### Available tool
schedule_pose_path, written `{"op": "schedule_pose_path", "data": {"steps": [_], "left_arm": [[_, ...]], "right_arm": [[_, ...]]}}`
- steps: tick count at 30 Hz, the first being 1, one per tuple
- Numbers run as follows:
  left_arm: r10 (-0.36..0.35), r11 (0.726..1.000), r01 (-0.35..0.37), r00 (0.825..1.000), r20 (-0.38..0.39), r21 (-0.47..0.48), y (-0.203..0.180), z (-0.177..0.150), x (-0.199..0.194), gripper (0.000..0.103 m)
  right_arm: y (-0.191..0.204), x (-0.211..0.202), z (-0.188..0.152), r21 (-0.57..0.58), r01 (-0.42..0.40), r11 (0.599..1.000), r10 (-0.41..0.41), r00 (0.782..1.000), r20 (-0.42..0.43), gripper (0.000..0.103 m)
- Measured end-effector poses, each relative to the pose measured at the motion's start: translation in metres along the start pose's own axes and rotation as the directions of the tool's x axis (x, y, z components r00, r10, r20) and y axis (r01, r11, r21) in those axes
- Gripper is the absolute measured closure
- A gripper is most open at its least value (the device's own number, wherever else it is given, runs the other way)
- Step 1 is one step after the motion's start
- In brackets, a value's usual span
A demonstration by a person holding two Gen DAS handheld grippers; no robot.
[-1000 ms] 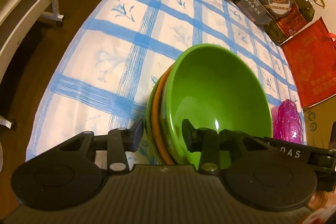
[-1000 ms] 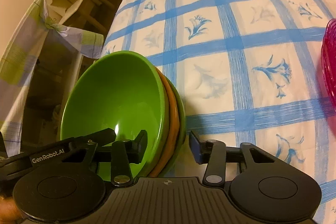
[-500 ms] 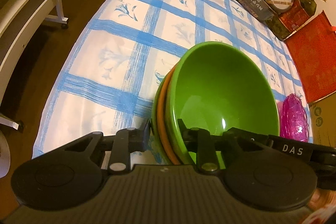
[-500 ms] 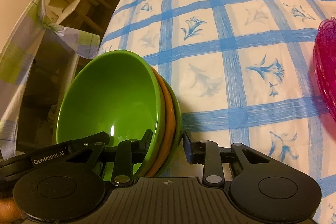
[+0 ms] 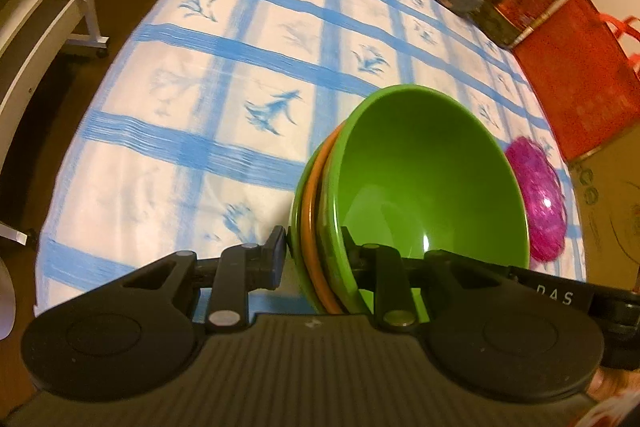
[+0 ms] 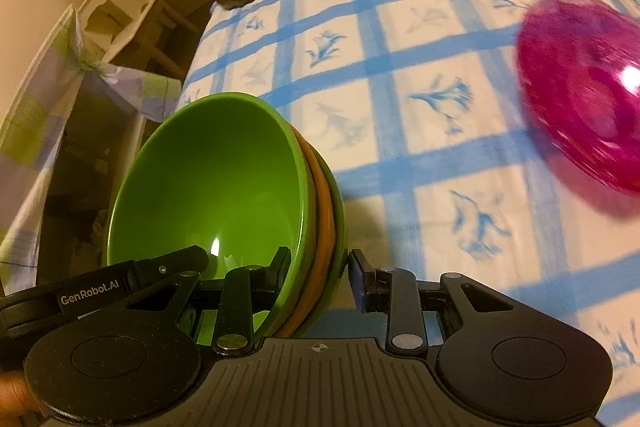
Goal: Organize plates and bowls
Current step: 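Lift the bowl stack with both tools and carry it toward the pink plates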
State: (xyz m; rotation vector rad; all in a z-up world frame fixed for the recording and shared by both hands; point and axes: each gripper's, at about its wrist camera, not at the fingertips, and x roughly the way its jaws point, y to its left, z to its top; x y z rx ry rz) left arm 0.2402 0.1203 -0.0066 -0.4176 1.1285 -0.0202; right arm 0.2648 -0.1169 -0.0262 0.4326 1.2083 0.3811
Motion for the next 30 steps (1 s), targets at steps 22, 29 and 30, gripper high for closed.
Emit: {"op": "schedule_pose_path", "data": {"steps": [22, 29, 30], "left_arm": [[-0.065, 0.979, 0.078, 0.995, -0.079, 0.186, -0.116, -0.078, 0.0, 0.08], [-0.086, 0.967, 0.109, 0.99, -0.11, 0.23, -0.148, -0.097, 0.006, 0.08], [-0.088, 0.965, 0.113, 0.99, -0.114, 0.235, -0.152, -0.099, 0.007, 0.08]], "right_arm": [[-0.104, -0.106, -0.066, 0.18, 0.028, 0.983, -0.047, 0.994, 0.103, 0.072], [-0.133, -0.132, -0.081, 0.234, 0.048, 0.971, -0.08, 0.989, 0.128, 0.072], [-0.137, -0.135, -0.082, 0.238, 0.051, 0.97, -0.084, 0.988, 0.131, 0.072]]}}
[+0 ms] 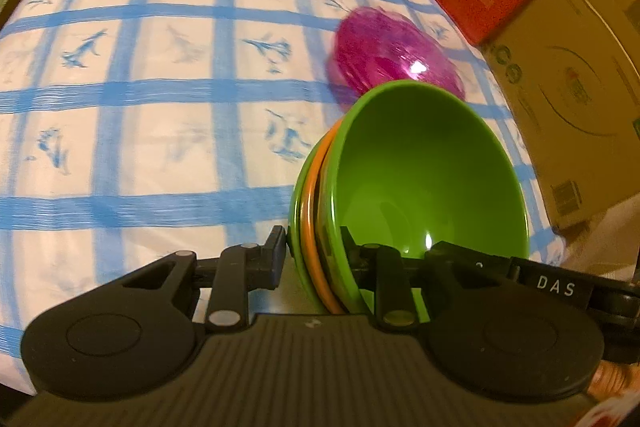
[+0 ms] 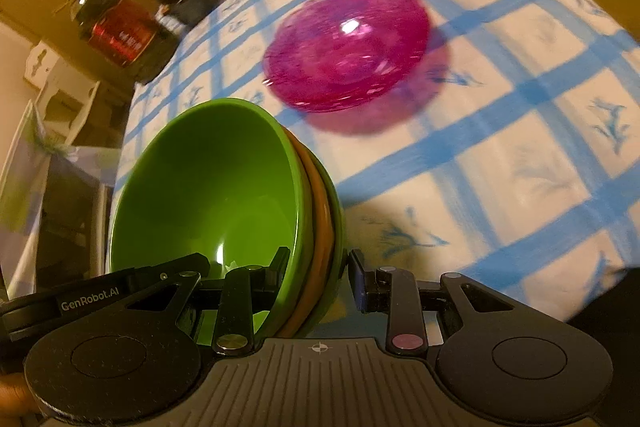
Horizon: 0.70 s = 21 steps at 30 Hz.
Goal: Organize plates and bowls
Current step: 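Lift the bowl stack with both tools and carry it toward the pink plates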
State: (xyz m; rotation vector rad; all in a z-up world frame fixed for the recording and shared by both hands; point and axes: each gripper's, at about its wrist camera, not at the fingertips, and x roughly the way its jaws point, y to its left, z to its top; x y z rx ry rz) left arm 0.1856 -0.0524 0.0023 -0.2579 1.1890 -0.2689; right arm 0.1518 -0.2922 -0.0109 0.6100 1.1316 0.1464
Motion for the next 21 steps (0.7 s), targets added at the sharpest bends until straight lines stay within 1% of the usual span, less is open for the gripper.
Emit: {"op": "schedule_pose_path", "data": {"steps": [8, 21], "left_arm": [[-0.022, 0.999, 0.022, 1.0, -0.014, 0.027, -0.025, -0.006, 0.007, 0.08], [-0.019, 0.999, 0.021, 0.999, -0.03, 0.049, -0.041, -0.007, 0.014, 0.08]], "right_arm": [[-0.018, -0.018, 0.003, 0.008, 0.024, 1.0, -0.024, 0.999, 0.022, 0.072], [-0.032, -0.026, 0.006, 0.025, 0.024, 0.999, -0.025, 0.999, 0.032, 0.072]]}}
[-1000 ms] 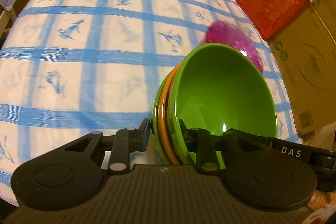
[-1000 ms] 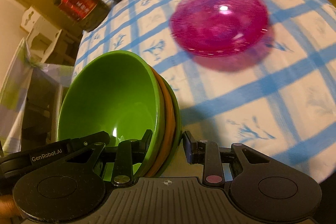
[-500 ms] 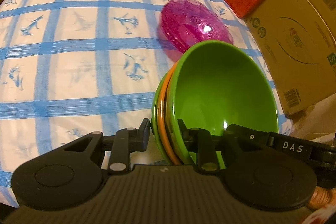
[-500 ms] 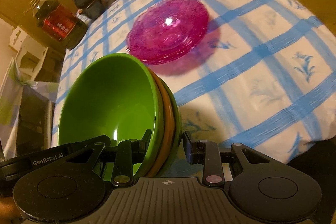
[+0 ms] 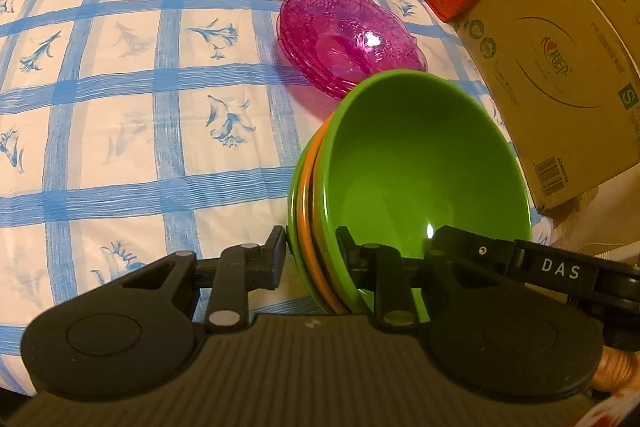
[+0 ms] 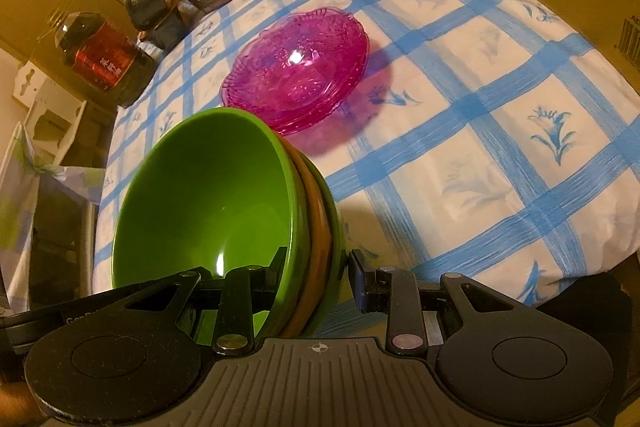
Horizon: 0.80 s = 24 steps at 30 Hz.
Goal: Organize plates and bowls
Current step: 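Lift the bowl stack with both tools and carry it toward the pink plates, then lower the bowl stack onto the pink plate stack with both tools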
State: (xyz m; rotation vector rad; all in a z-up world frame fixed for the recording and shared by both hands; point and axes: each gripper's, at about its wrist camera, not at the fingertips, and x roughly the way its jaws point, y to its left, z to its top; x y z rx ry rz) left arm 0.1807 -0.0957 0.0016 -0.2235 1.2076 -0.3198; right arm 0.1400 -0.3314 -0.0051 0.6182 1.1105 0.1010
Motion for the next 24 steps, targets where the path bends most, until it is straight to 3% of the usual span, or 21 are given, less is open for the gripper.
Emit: {"op": "schedule_pose_path", "data": {"steps": [14, 24], "left_arm": [[-0.004, 0.999, 0.004, 1.0, 0.003, 0.034, -0.016, 0.011, 0.001, 0.08], [-0.015, 0.998, 0.014, 1.0, 0.021, 0.058, -0.033, 0.034, -0.005, 0.08]], "right_arm": [[-0.006, -0.011, 0.011, 0.013, 0.003, 1.0, -0.004, 1.0, 0.017, 0.072], [-0.003, -0.023, 0.036, 0.005, 0.004, 1.0, -0.004, 0.999, 0.044, 0.072]]}}
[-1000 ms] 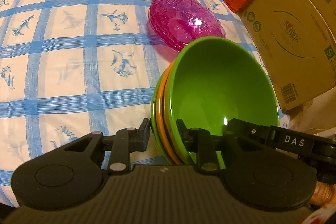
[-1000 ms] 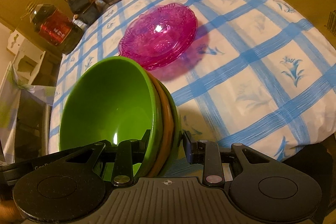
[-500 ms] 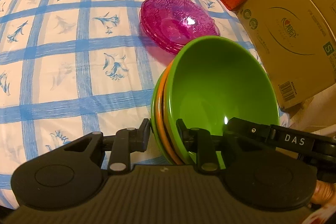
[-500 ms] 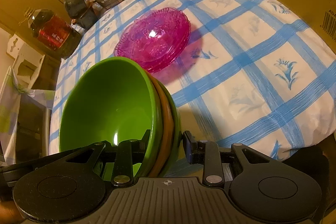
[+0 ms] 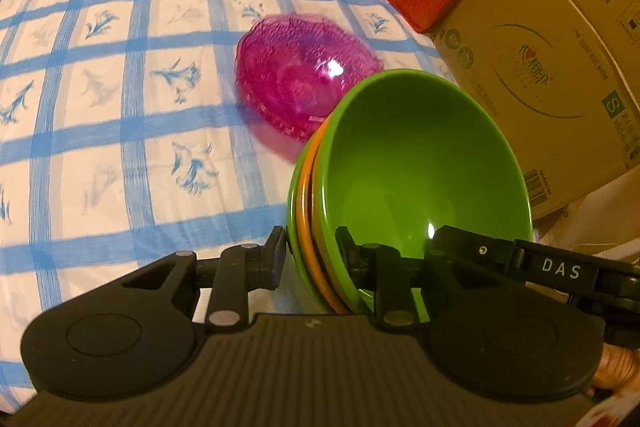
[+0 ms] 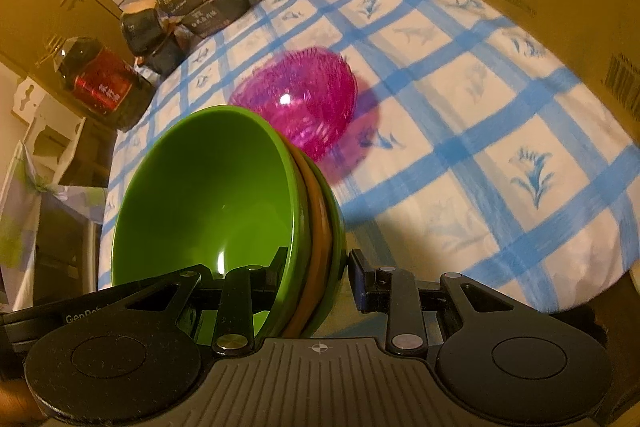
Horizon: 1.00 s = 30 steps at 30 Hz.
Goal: Organize plates and bowls
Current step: 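Lower the bowl stack onto the pink plate stack with both tools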
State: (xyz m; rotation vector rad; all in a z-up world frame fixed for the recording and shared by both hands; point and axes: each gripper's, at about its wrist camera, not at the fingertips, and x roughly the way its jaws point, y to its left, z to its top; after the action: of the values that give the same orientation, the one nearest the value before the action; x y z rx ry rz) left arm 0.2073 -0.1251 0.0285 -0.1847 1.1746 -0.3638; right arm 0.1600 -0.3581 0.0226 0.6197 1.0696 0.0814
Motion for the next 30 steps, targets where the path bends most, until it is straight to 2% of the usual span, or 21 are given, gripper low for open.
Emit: {"op": "schedule_pose_path", "data": {"steps": [14, 23, 30], "left_arm": [[-0.008, 1.0, 0.008, 0.999, 0.041, -0.006, -0.01, 0.063, 0.005, 0.08], [0.011, 1.0, -0.01, 0.999, 0.039, -0.024, -0.002, 0.108, 0.031, 0.08], [0.029, 0.999, -0.028, 0.999, 0.017, -0.032, 0.011, 0.134, 0.058, 0.08]], "right_arm": [[0.012, 0.007, 0.07, -0.033, -0.018, 0.999, 0.02, 0.999, 0.035, 0.072], [0.014, 0.043, 0.115, -0.028, -0.032, 0.999, 0.032, 0.999, -0.001, 0.072], [0.012, 0.077, 0.137, -0.02, -0.036, 0.999, 0.035, 0.999, -0.038, 0.072]]}}
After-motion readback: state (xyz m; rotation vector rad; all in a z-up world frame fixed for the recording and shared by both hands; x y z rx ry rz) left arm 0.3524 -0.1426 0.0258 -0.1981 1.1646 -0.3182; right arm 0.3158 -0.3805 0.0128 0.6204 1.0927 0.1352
